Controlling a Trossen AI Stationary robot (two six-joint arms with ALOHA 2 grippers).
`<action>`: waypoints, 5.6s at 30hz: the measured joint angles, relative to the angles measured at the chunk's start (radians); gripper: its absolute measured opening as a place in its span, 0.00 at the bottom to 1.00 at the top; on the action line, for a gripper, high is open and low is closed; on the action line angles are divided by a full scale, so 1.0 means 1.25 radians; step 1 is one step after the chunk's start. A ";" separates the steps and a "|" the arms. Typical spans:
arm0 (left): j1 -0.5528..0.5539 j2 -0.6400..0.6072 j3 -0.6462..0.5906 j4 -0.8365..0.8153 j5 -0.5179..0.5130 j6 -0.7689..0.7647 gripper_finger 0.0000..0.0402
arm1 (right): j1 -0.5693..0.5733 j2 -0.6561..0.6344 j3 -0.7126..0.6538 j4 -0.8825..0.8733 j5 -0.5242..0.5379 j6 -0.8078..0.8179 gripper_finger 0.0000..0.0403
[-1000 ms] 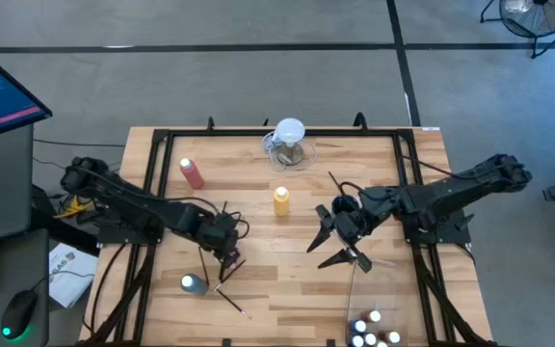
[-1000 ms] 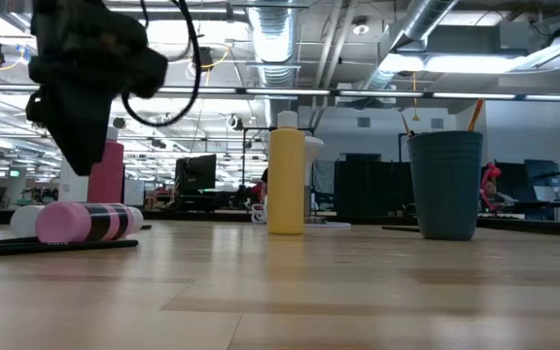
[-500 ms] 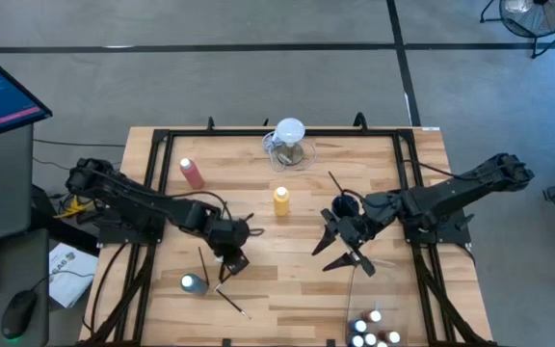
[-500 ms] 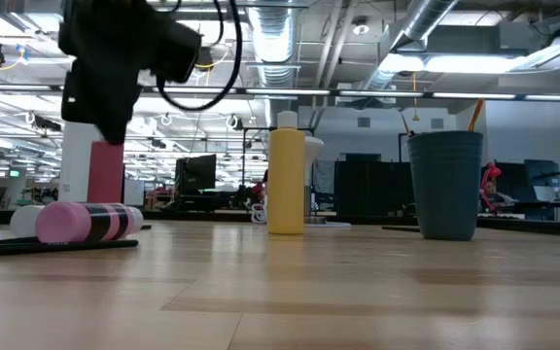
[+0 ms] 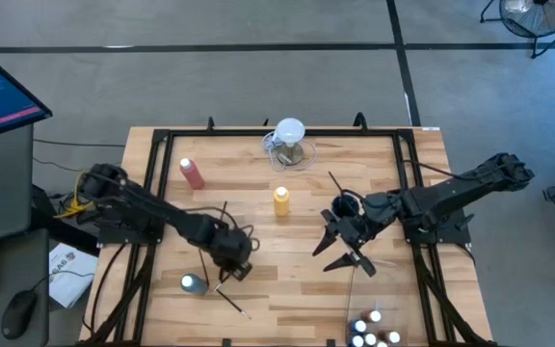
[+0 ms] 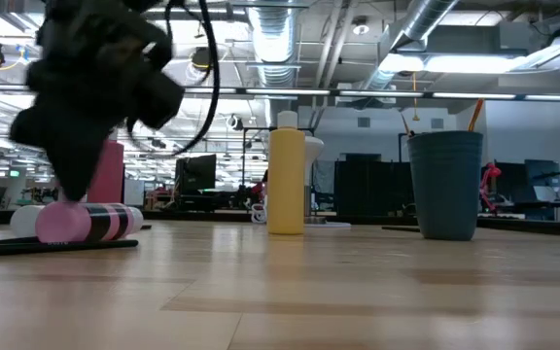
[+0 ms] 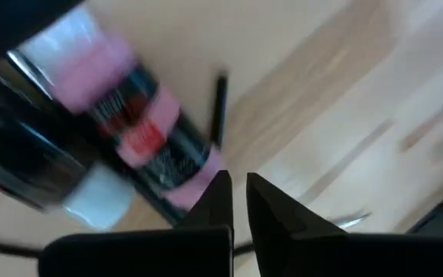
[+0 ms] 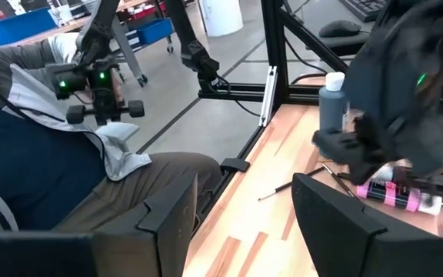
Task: Pick & Place Paint Supplies
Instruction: Put the small pink paint bottle into the transparent bin
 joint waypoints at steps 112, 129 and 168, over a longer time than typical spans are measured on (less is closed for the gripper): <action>-0.209 -0.130 0.044 0.229 -0.351 0.274 0.22 | 0.047 0.227 0.077 0.272 0.056 -0.090 0.51; -0.200 -0.130 0.044 0.242 -0.351 0.294 0.22 | -0.084 0.308 0.099 0.192 0.086 0.135 0.51; -0.118 -0.130 0.045 0.268 -0.301 0.372 0.21 | -0.053 0.358 0.164 0.152 0.082 0.146 0.90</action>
